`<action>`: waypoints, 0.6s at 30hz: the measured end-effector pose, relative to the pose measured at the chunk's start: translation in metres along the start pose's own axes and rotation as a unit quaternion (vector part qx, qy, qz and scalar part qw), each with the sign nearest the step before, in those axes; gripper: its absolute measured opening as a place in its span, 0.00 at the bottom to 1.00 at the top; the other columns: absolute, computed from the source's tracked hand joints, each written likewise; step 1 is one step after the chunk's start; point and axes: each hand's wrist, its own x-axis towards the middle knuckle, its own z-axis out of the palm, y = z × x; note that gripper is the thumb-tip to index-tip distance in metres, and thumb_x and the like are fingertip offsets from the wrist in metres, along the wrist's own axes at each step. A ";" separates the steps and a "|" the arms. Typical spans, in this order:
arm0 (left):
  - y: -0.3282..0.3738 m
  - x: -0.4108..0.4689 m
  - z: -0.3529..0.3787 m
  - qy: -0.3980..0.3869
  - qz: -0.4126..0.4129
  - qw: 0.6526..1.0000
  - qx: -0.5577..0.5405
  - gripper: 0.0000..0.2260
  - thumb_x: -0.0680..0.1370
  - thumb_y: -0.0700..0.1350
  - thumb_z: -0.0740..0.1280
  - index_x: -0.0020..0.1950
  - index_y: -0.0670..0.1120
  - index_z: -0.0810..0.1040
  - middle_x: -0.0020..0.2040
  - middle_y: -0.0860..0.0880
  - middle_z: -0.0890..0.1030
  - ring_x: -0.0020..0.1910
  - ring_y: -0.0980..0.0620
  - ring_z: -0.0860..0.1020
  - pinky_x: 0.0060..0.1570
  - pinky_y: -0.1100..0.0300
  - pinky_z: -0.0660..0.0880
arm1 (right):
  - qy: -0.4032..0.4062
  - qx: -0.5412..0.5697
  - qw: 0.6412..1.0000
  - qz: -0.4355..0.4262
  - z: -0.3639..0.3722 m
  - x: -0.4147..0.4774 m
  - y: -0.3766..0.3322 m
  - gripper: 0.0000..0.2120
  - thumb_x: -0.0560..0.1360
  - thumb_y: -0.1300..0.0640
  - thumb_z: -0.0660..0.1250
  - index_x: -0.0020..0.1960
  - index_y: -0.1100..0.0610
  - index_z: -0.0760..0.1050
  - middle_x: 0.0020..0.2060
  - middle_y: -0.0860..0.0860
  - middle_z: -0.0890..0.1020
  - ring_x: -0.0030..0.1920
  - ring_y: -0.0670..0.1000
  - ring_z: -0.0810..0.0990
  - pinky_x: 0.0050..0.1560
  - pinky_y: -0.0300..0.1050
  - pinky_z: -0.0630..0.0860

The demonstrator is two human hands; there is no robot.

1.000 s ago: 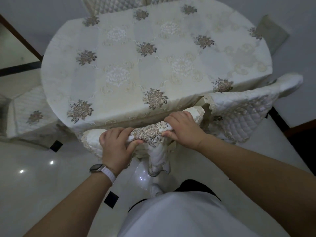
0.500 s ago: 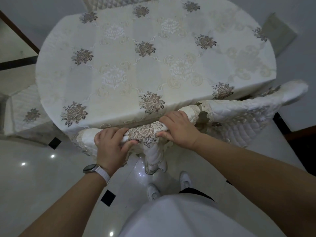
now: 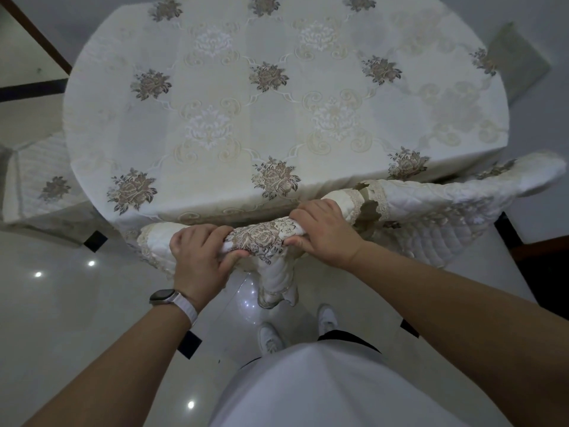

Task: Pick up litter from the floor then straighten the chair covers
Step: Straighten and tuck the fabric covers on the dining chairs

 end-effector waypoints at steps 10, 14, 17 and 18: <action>0.002 0.000 0.002 -0.006 -0.012 1.000 -0.004 0.31 0.76 0.71 0.54 0.55 0.46 0.81 0.49 0.46 0.79 0.53 0.46 0.71 0.58 0.43 0.64 | -0.003 -0.003 1.000 -0.008 0.000 0.000 0.004 0.30 0.79 0.34 0.51 0.53 0.59 0.76 0.48 0.55 0.78 0.49 0.59 0.77 0.55 0.55 0.70; 0.003 0.000 0.001 -0.008 -0.014 1.000 -0.010 0.31 0.76 0.70 0.55 0.55 0.45 0.81 0.49 0.46 0.79 0.53 0.46 0.71 0.58 0.41 0.65 | -0.003 0.002 1.000 -0.009 0.000 -0.001 0.006 0.28 0.78 0.36 0.54 0.53 0.59 0.76 0.48 0.56 0.78 0.48 0.59 0.77 0.54 0.56 0.70; 0.004 0.000 0.002 -0.007 -0.009 1.000 0.000 0.30 0.76 0.69 0.56 0.55 0.45 0.81 0.49 0.45 0.79 0.52 0.45 0.71 0.57 0.42 0.65 | -0.007 0.004 1.000 -0.007 0.000 -0.001 0.005 0.27 0.78 0.35 0.54 0.54 0.59 0.76 0.48 0.55 0.77 0.48 0.59 0.76 0.55 0.56 0.70; 0.004 0.000 0.002 -0.007 -0.007 1.000 0.005 0.30 0.77 0.69 0.55 0.55 0.45 0.80 0.49 0.45 0.79 0.52 0.45 0.72 0.57 0.43 0.65 | -0.012 0.007 1.000 -0.005 -0.001 -0.001 0.005 0.27 0.78 0.35 0.54 0.54 0.58 0.76 0.48 0.55 0.77 0.49 0.59 0.76 0.55 0.56 0.70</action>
